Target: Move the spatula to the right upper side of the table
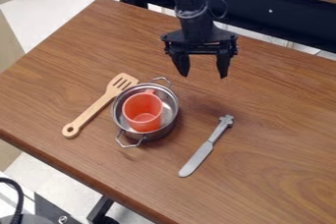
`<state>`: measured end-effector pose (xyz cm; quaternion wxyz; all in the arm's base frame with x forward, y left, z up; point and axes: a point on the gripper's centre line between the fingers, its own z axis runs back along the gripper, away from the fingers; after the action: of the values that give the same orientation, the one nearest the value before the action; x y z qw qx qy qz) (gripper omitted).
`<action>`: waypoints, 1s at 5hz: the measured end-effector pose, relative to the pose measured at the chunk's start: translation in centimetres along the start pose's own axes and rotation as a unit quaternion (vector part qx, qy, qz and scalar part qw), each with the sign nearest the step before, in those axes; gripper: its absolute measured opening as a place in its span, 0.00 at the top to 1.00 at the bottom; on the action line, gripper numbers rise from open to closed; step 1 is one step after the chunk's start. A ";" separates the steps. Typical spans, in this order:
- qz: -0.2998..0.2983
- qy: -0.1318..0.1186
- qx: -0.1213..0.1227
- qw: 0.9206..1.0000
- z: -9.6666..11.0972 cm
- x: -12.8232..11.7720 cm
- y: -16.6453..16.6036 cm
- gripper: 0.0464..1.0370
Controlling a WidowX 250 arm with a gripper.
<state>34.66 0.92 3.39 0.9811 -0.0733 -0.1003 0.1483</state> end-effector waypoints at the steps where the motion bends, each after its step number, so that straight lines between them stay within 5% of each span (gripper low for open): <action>1: 0.002 0.017 0.003 1.000 -0.8 -0.7 0.2 0.04; 3: 0.029 0.061 0.000 0.998 0.0 -1.2 1.7 0.04; 5: -0.068 0.066 0.016 0.995 3.1 -1.5 5.2 0.04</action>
<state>31.14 5.75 5.27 0.9944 -0.0604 -0.0375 0.0780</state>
